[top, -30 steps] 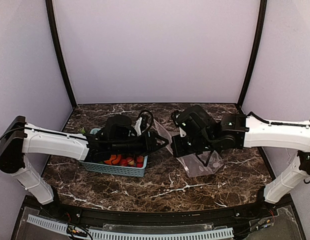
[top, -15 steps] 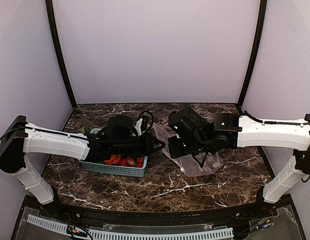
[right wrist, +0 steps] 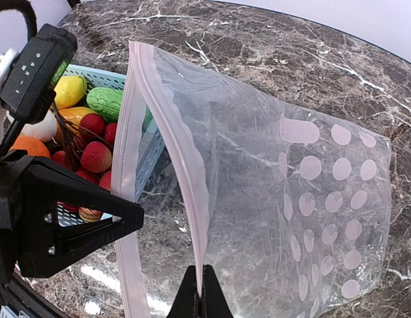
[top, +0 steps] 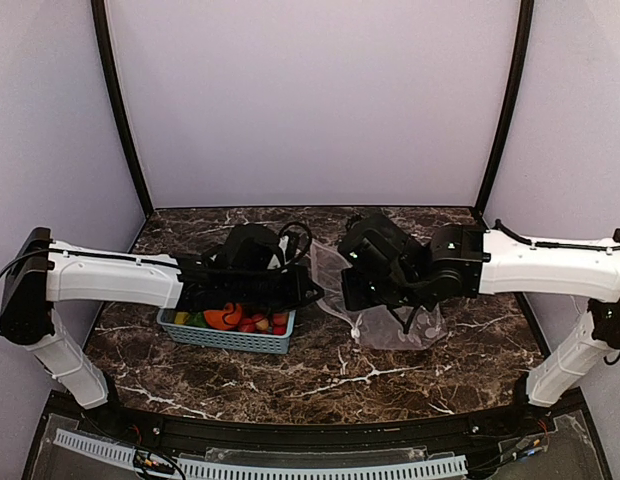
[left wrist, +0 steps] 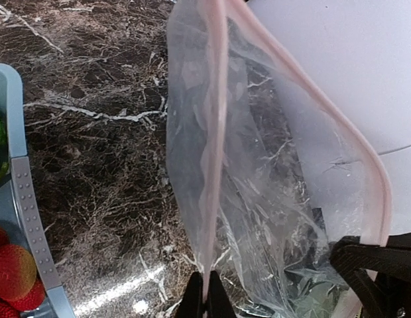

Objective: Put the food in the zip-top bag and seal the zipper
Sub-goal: Adjust the zipper food storage bag at the center of the board, then pick up the fake fruit from the bin, then place the fake fruit in the zipper food storage bag.

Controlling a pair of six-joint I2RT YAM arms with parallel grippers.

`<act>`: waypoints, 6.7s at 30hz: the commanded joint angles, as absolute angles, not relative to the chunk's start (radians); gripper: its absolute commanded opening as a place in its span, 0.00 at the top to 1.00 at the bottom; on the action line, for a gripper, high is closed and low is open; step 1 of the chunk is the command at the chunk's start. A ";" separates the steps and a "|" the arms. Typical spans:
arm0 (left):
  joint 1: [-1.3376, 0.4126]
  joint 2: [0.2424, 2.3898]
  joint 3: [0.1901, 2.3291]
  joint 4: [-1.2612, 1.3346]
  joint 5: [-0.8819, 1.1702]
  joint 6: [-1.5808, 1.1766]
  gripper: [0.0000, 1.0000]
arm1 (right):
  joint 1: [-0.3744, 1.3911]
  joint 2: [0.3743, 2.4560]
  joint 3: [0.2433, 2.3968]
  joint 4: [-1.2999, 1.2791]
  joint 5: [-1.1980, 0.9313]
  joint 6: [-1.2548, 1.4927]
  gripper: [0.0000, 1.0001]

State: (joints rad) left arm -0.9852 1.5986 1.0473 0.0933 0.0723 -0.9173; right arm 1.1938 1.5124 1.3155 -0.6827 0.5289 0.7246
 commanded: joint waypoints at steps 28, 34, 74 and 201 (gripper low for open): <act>-1.002 1.583 1.097 -0.157 -0.115 -0.831 0.88 | 1.279 1.552 1.424 -0.836 0.741 0.867 1.00; -1.002 1.545 1.085 -0.080 -0.054 -0.763 0.66 | 1.279 1.564 1.424 -0.836 0.721 0.868 1.00; -0.791 1.098 0.816 -0.562 -0.165 -0.673 0.01 | 1.278 1.599 1.446 -0.834 0.700 0.848 1.00; -0.985 1.538 1.142 0.085 0.238 -0.704 0.27 | 1.203 1.259 1.088 -0.343 0.386 0.758 1.00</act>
